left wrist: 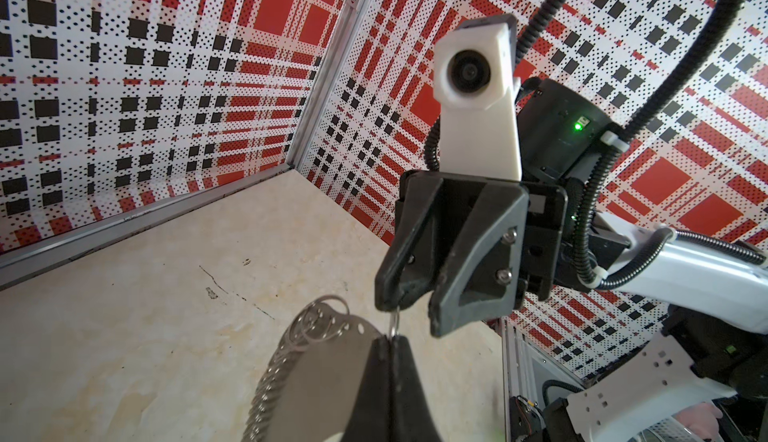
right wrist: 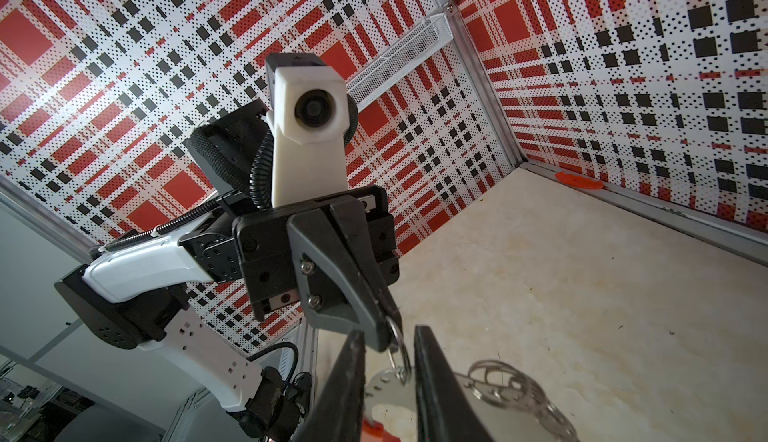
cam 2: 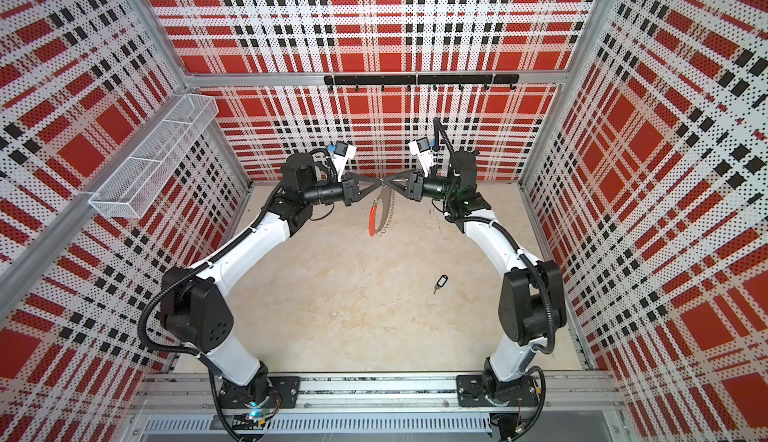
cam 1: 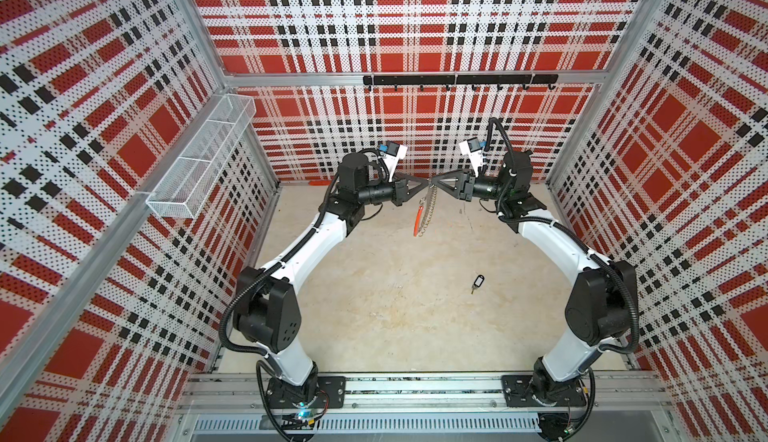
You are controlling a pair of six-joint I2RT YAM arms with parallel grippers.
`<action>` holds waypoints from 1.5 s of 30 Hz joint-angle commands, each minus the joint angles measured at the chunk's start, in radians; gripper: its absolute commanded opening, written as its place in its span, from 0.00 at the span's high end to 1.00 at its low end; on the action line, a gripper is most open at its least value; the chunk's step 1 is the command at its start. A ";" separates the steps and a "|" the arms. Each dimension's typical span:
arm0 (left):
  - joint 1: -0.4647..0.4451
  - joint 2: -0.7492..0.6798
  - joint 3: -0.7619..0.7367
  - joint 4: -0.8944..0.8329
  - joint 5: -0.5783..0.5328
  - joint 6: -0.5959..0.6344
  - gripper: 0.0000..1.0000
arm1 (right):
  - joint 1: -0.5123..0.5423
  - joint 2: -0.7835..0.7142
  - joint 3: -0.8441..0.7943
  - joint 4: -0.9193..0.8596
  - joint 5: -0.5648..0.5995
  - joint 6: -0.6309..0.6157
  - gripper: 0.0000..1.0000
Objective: Put the keys on the keyring
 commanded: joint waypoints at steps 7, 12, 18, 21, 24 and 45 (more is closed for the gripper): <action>0.000 -0.001 0.043 0.013 0.006 0.013 1.00 | -0.005 -0.014 0.000 -0.014 -0.026 -0.023 0.83; -0.003 -0.007 0.046 0.014 0.005 0.011 1.00 | -0.005 -0.022 -0.005 -0.036 -0.022 -0.044 0.83; -0.006 -0.018 0.046 0.012 0.001 0.011 1.00 | -0.004 -0.015 -0.009 -0.036 -0.021 -0.040 0.80; -0.007 -0.018 0.047 0.012 0.000 0.010 1.00 | -0.001 -0.016 -0.014 -0.019 -0.024 -0.028 0.84; -0.008 -0.019 0.048 0.011 -0.001 0.011 1.00 | 0.004 -0.016 -0.012 -0.005 -0.027 -0.016 0.87; -0.012 -0.026 0.056 -0.022 -0.008 0.017 1.00 | 0.029 0.001 0.011 0.039 -0.061 0.042 1.00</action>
